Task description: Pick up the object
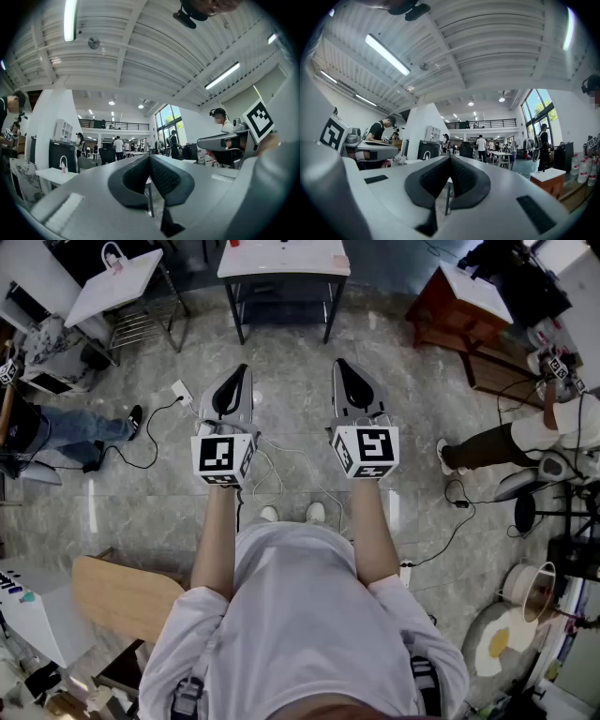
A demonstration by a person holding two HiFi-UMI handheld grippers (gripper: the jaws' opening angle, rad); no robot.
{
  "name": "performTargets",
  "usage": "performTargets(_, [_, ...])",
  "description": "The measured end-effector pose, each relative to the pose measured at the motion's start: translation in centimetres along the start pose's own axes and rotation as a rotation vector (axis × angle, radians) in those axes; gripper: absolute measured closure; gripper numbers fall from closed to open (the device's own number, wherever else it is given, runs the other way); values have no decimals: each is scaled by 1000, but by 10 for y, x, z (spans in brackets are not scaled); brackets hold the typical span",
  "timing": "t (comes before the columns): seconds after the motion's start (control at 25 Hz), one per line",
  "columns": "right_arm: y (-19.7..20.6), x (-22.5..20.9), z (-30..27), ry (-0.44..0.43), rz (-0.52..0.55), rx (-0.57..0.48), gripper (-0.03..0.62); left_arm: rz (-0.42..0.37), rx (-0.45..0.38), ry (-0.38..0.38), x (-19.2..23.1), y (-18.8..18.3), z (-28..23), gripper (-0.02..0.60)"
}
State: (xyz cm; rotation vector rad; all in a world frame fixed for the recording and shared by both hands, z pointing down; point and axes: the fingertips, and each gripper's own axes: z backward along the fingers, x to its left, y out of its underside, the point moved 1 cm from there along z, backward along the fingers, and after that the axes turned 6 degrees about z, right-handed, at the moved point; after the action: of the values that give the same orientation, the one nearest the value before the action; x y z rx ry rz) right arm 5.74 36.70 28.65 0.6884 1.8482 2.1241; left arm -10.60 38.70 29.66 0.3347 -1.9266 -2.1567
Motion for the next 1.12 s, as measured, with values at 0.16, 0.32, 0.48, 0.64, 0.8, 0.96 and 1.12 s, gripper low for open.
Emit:
performTargets(0.16, [1, 2, -2, -3, 3, 2, 594, 2, -6, -3, 2, -2, -1, 583])
performTargets(0.32, [4, 5, -4, -5, 5, 8, 594, 9, -2, -1, 5, 2, -1, 583])
performTargets(0.48, [3, 5, -3, -2, 6, 9, 594, 13, 2, 3, 4, 4, -1, 583])
performTargets(0.64, [5, 7, -3, 3, 5, 6, 594, 18, 4, 5, 8, 7, 1, 583])
performTargets(0.8, [3, 12, -1, 4, 16, -7, 592, 26, 5, 6, 13, 9, 5, 583])
performTargets(0.96, [5, 19, -6, -5, 24, -10, 557, 37, 7, 1, 23, 10, 7, 583])
performTargets(1.12, [13, 33, -19, -26, 50, 11, 340, 48, 8, -3, 41, 13, 11, 583])
